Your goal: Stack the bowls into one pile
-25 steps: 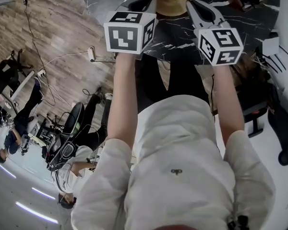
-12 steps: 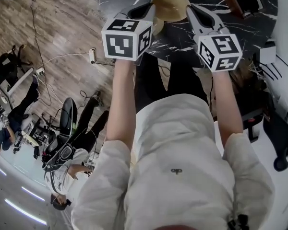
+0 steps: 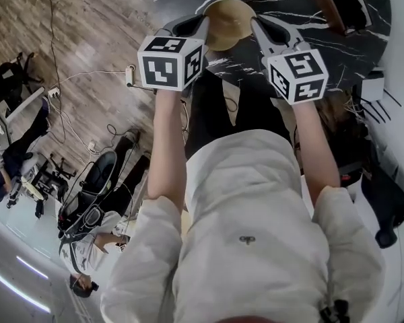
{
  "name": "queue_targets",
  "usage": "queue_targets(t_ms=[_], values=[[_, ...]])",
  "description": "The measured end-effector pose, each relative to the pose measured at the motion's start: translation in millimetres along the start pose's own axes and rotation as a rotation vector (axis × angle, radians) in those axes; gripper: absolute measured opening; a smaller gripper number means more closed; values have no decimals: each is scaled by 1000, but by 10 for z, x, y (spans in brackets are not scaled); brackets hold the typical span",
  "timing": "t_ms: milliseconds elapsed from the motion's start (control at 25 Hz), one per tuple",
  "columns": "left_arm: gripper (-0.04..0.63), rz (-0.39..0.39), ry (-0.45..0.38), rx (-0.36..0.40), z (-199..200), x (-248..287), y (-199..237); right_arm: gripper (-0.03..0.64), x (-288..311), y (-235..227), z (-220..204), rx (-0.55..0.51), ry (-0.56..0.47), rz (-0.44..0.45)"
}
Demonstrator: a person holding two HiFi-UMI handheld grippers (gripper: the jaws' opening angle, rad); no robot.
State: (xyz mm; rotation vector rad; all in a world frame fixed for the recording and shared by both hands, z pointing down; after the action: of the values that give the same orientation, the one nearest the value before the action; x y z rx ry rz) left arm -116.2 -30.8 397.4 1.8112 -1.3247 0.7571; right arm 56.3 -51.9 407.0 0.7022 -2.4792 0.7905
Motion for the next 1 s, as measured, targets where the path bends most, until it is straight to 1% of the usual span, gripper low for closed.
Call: queue_targets(t_ms=[200, 520, 720, 1000], values=[[12, 14, 12, -19, -147, -74, 90, 14, 74, 129, -48, -26, 51, 48], [12, 34, 34, -53, -343, -115, 167, 14, 169, 246, -148, -33, 112, 78], [12, 47, 58, -44, -461, -81, 162, 14, 207, 257, -238, -34, 142, 90], [12, 61, 85, -50, -594, -12, 177, 14, 280, 248, -340, -30, 170, 101]])
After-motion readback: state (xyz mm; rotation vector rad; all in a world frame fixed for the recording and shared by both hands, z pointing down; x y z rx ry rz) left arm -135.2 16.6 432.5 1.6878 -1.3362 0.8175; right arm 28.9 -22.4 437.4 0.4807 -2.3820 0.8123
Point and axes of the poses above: the fingertips, and each gripper's own axes: x forward along the fingers, y to its left, z out of its top, the point moved 7 cm from there along -x, backward along the fingers, and after that the axes turned 6 degrees about z, right-handed, at the moved point
